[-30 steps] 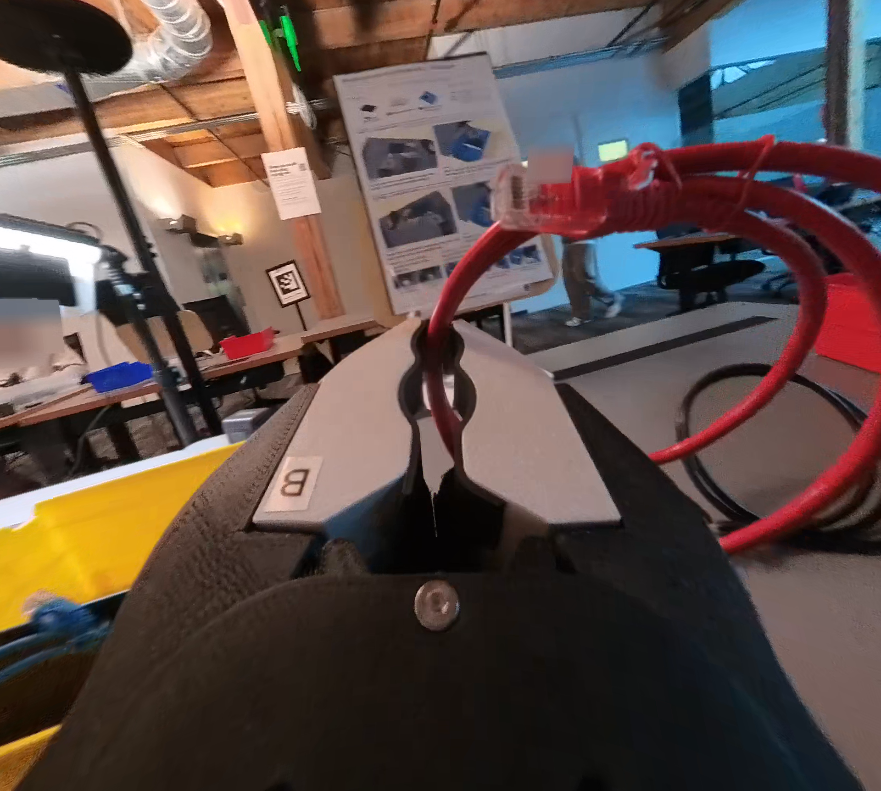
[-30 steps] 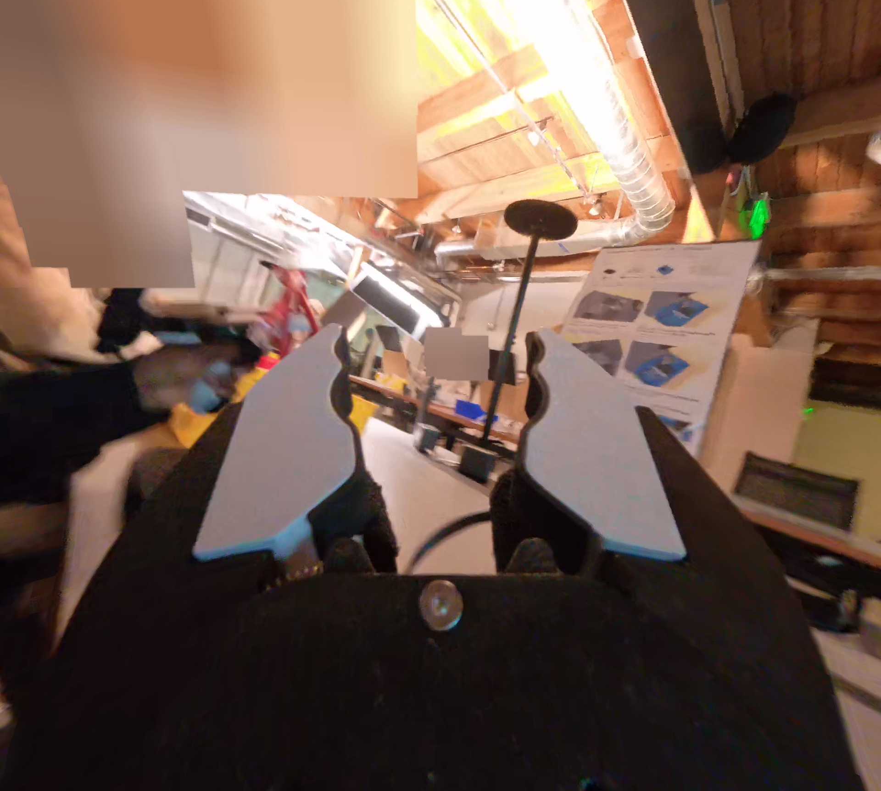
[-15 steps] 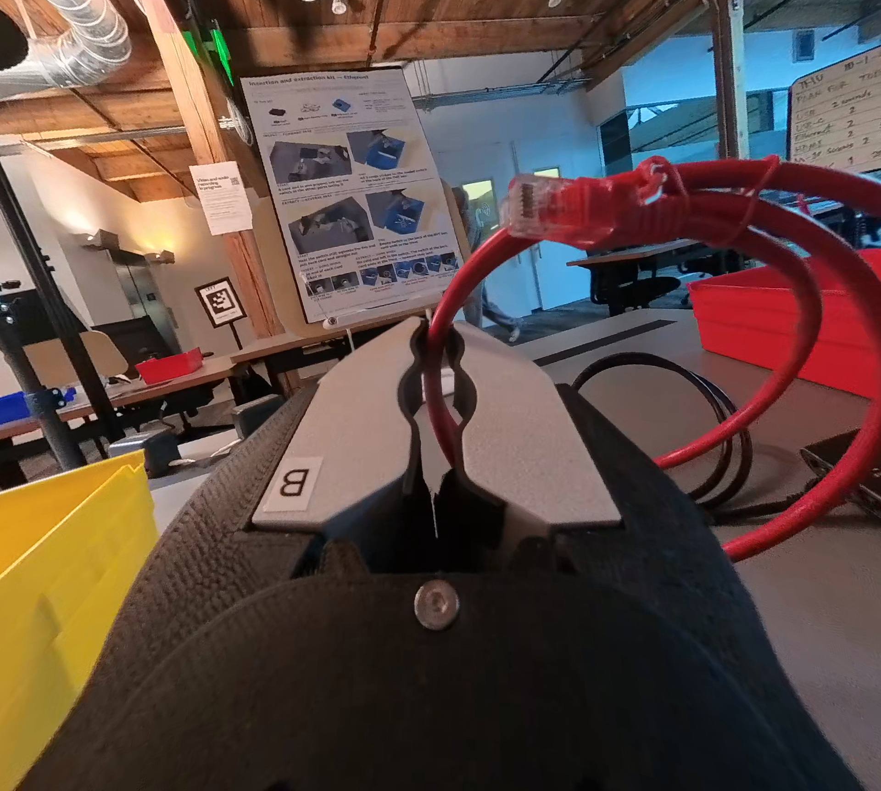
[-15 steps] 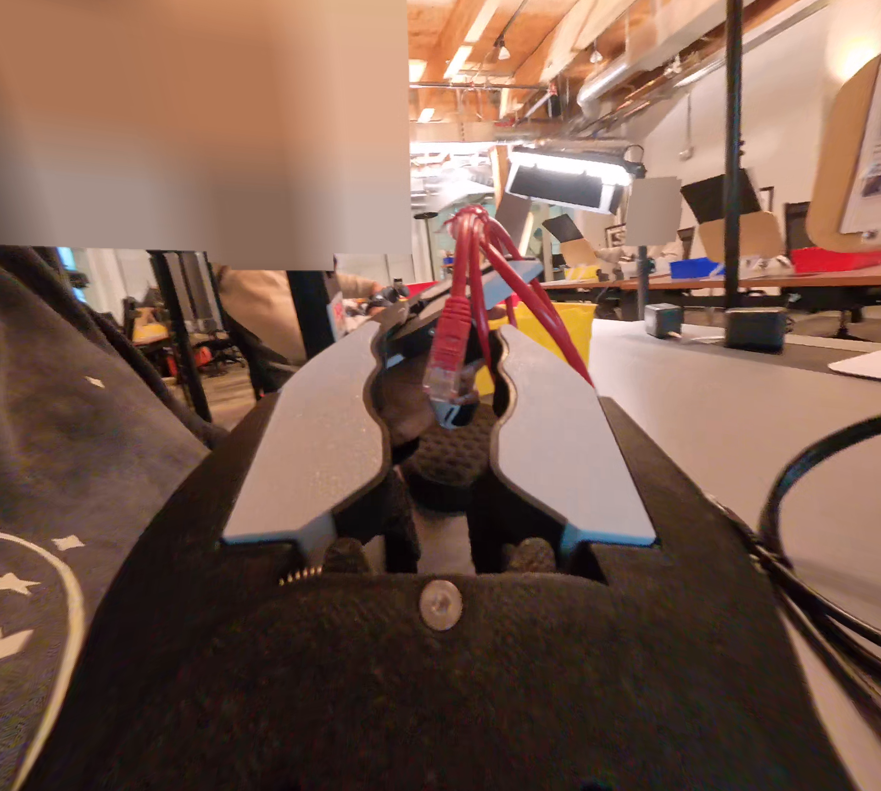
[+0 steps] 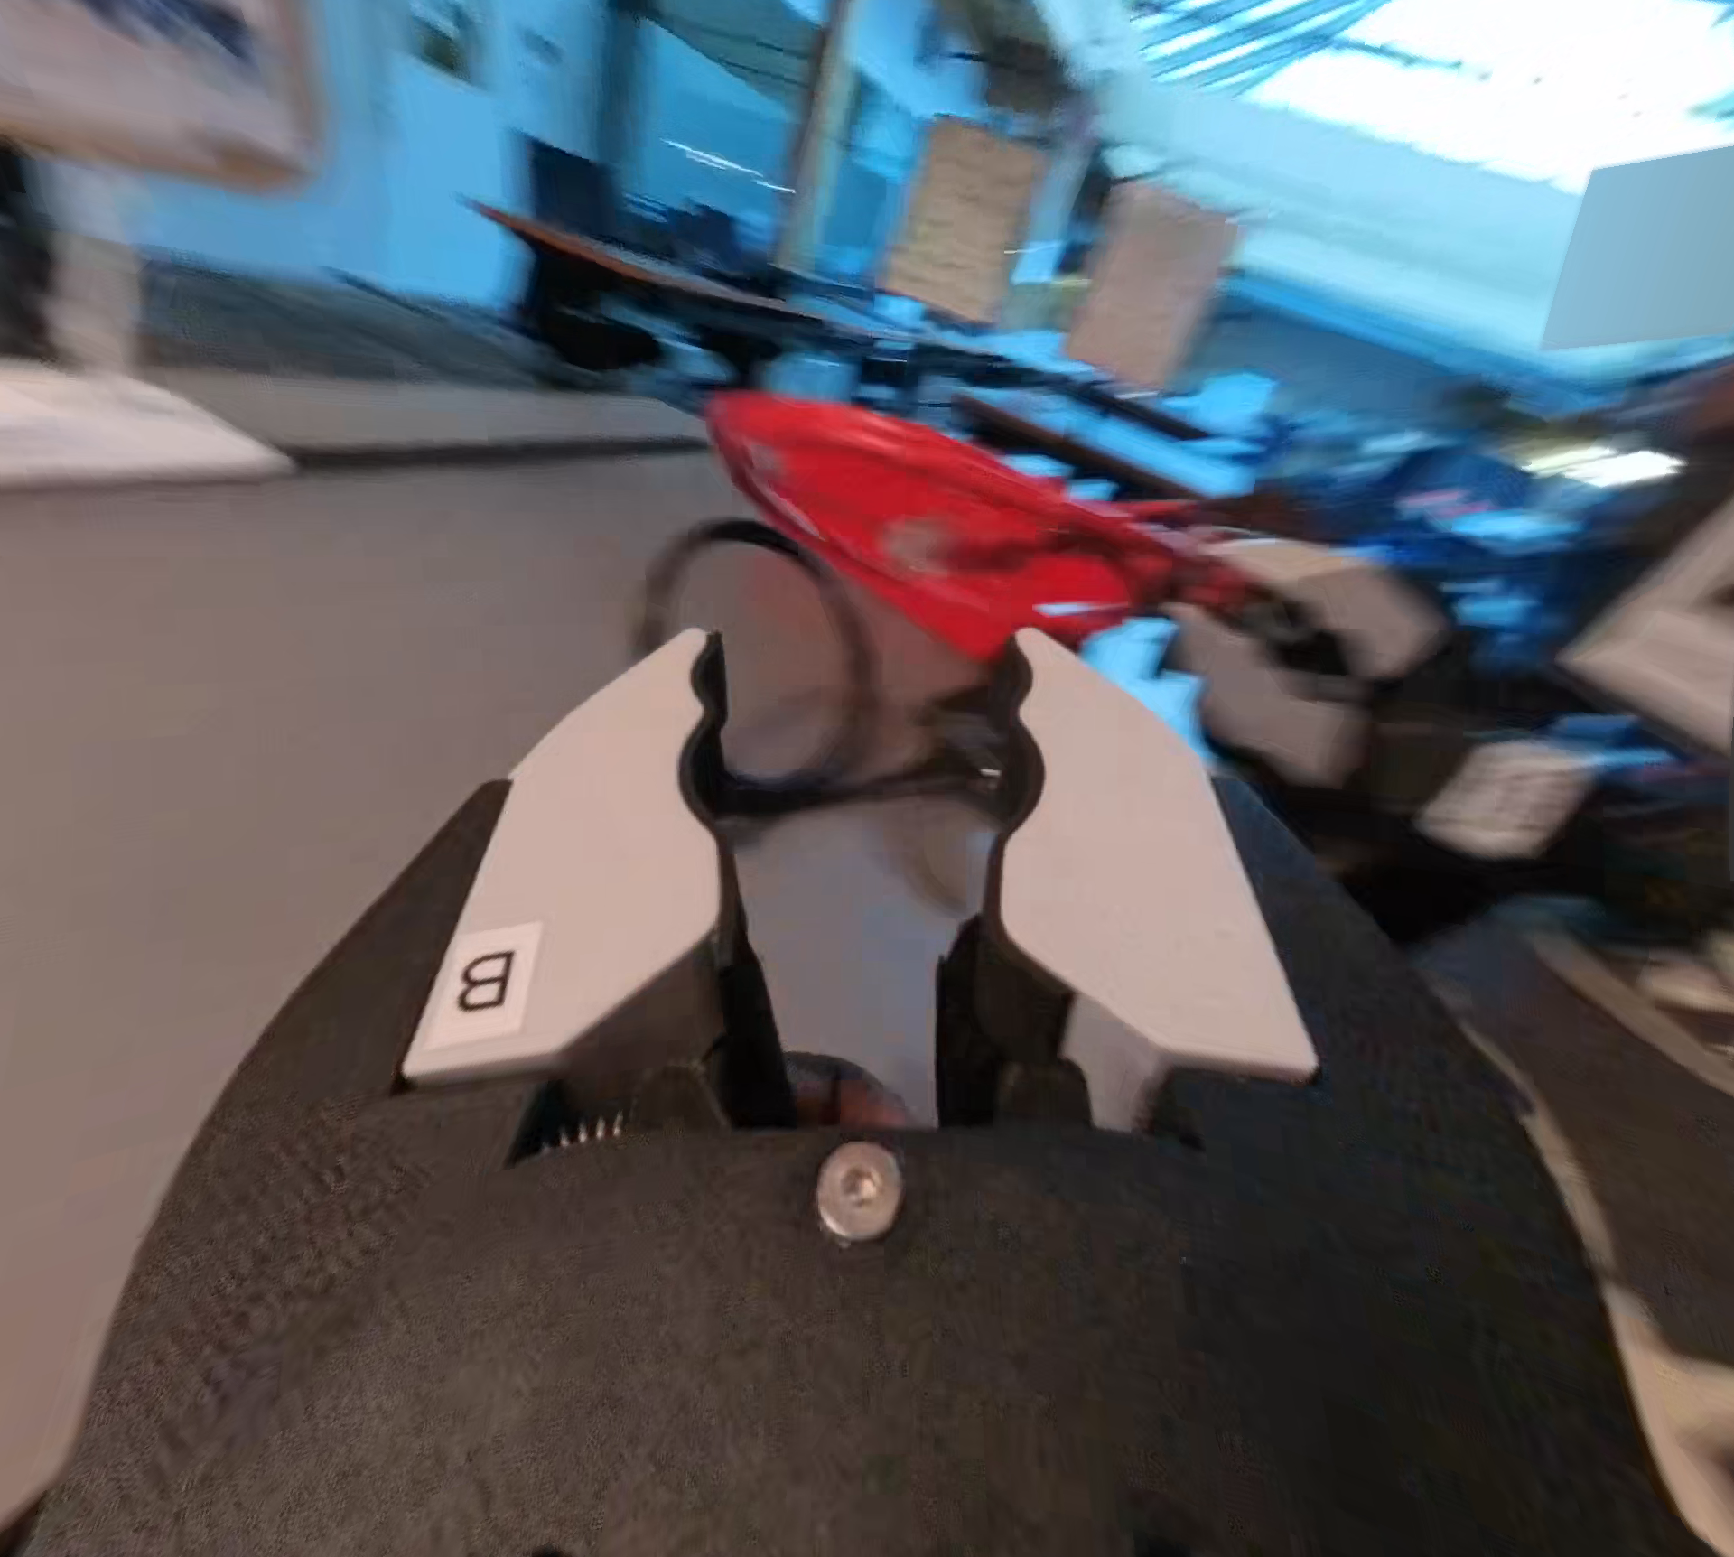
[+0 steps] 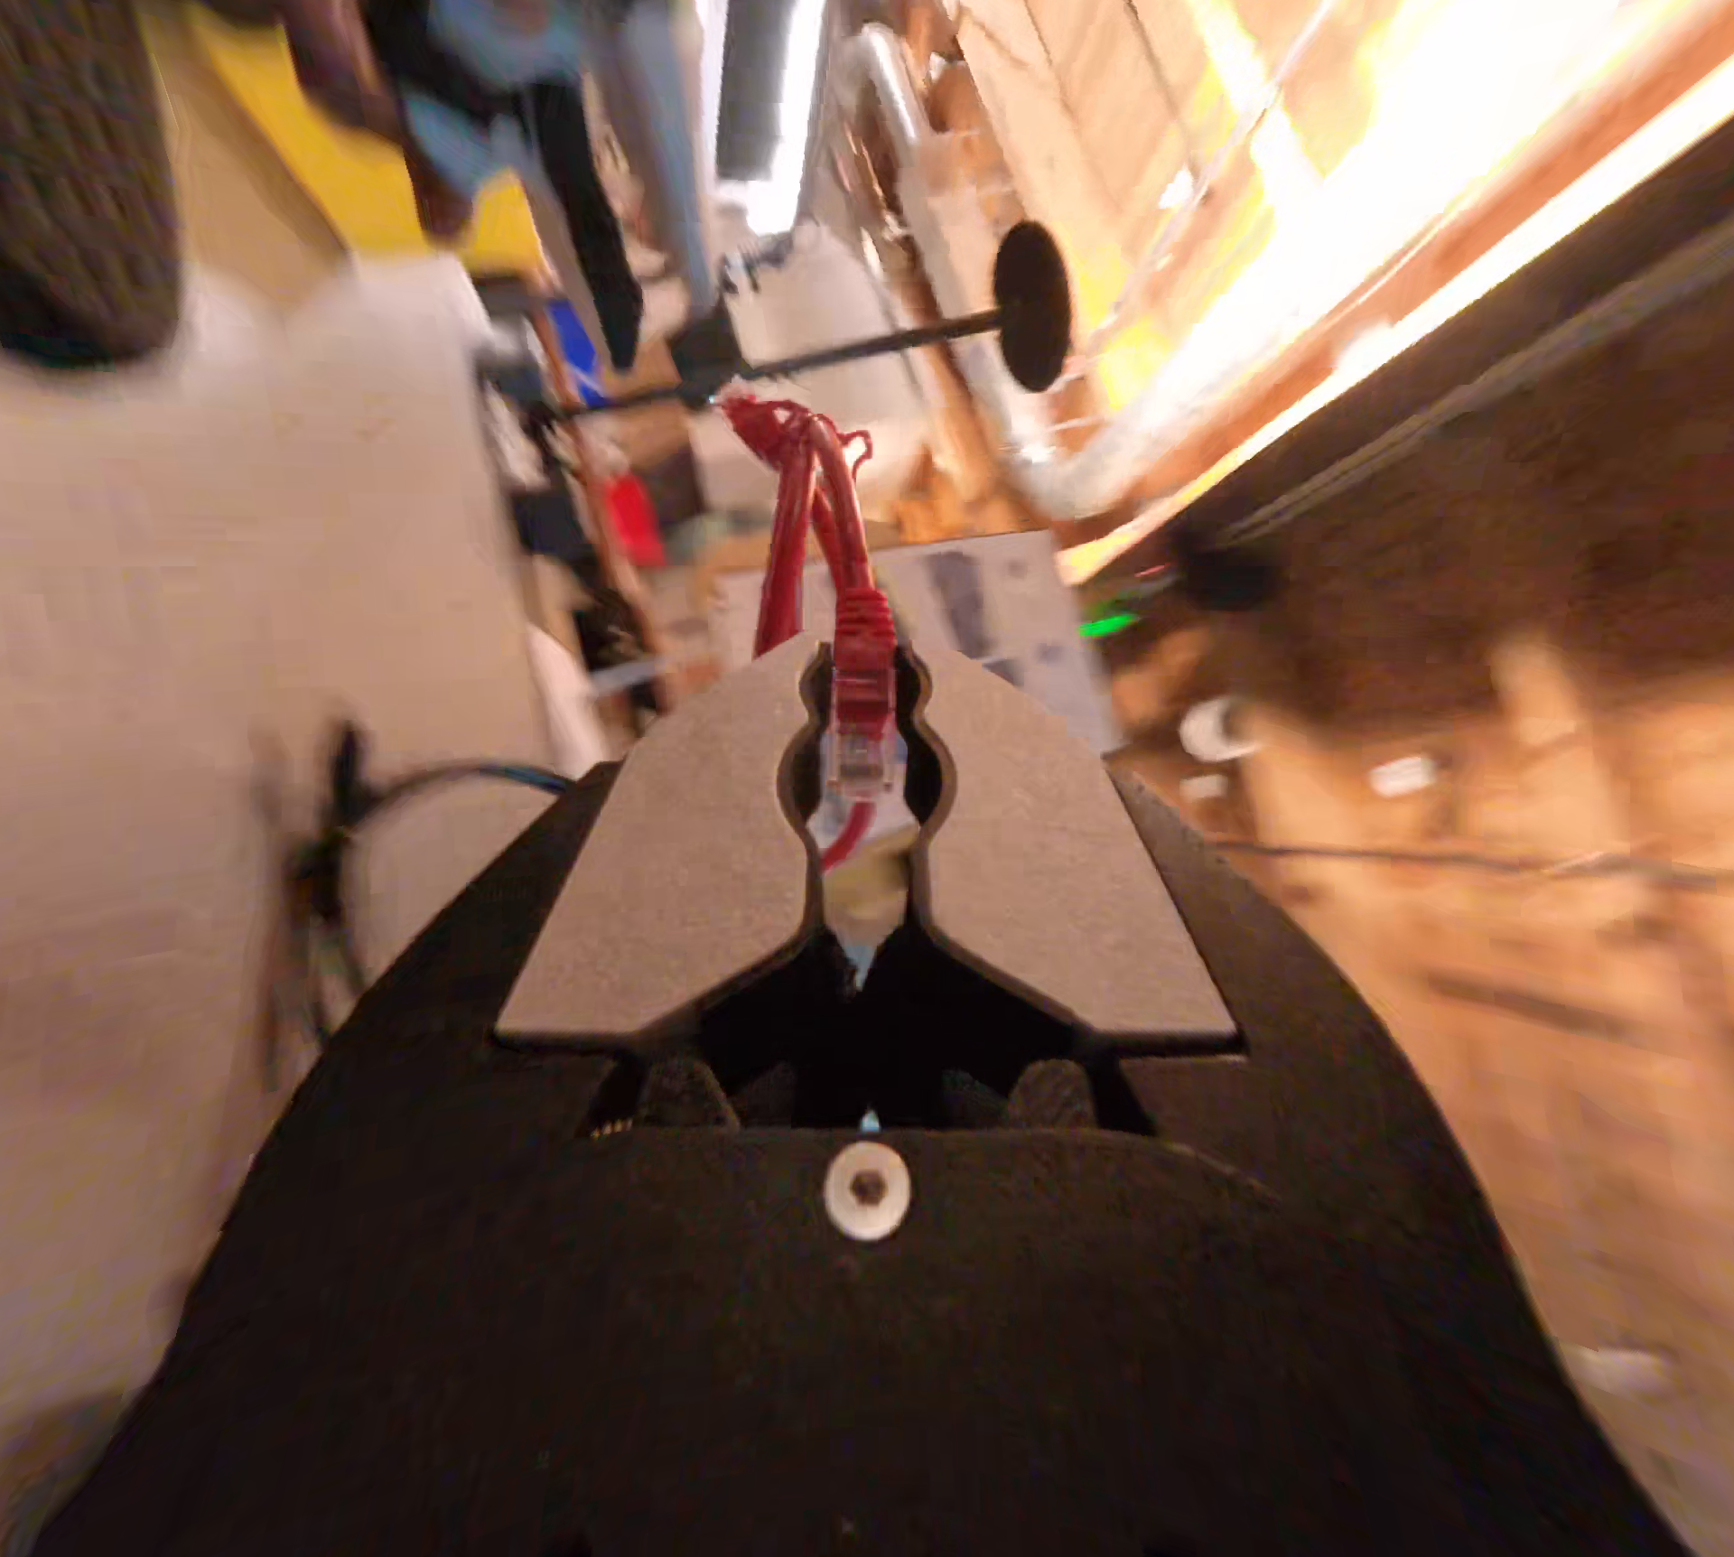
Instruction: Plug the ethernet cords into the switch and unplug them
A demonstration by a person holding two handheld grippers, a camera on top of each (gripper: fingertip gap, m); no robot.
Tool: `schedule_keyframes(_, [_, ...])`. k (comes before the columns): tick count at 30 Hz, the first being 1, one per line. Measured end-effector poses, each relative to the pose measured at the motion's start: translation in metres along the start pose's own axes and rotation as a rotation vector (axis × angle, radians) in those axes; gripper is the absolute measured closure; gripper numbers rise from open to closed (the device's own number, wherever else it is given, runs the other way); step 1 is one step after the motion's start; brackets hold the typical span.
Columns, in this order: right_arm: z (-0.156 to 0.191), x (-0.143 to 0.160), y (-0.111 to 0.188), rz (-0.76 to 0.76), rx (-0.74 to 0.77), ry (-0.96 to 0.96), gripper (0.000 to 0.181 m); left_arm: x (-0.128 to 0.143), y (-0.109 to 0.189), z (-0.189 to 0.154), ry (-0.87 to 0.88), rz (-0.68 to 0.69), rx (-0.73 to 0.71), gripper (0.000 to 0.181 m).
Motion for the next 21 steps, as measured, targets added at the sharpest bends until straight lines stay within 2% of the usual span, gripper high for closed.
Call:
schedule_keyframes(1, [0.001, 0.002, -0.003, 0.008, 0.032, 0.152, 0.170, 0.001, 0.000, -0.004, 0.116, -0.016, 0.134, 0.126])
schedule_keyframes(3, [0.002, 0.008, -0.009, -0.023, 0.056, 0.311, 0.170, 0.004, -0.007, -0.015, 0.269, -0.042, 0.328, 0.127])
schedule_keyframes(7, [0.002, 0.016, -0.015, -0.100, 0.065, 0.466, 0.170, 0.021, -0.042, -0.048, 0.356, -0.028, 0.450, 0.128])
schedule_keyframes(9, [0.006, 0.014, -0.016, -0.142, 0.043, 0.511, 0.170, 0.023, -0.054, -0.061, 0.440, -0.109, 0.516, 0.130])
schedule_keyframes(11, [0.009, 0.010, -0.016, -0.184, 0.032, 0.542, 0.169, 0.023, -0.059, -0.064, 0.514, -0.155, 0.538, 0.138])
schedule_keyframes(17, [0.013, 0.007, -0.016, -0.226, 0.016, 0.611, 0.170, 0.028, -0.057, -0.057, 0.546, -0.155, 0.501, 0.156])
schedule_keyframes(19, [0.013, 0.007, -0.016, -0.230, 0.010, 0.628, 0.170, 0.028, -0.056, -0.056, 0.533, -0.163, 0.486, 0.168])
schedule_keyframes(21, [0.015, 0.007, -0.016, -0.232, 0.007, 0.660, 0.170, 0.028, -0.056, -0.055, 0.525, -0.154, 0.480, 0.170])
Point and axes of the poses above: each gripper's, where its closed fingertips meet, y back along the fingers, x out of its underside, z = x × y across the jaws, the point moved 8 cm from there along y, back along the fingers, and after that the axes turned 11 degrees about -y, right-handed, at the moved point
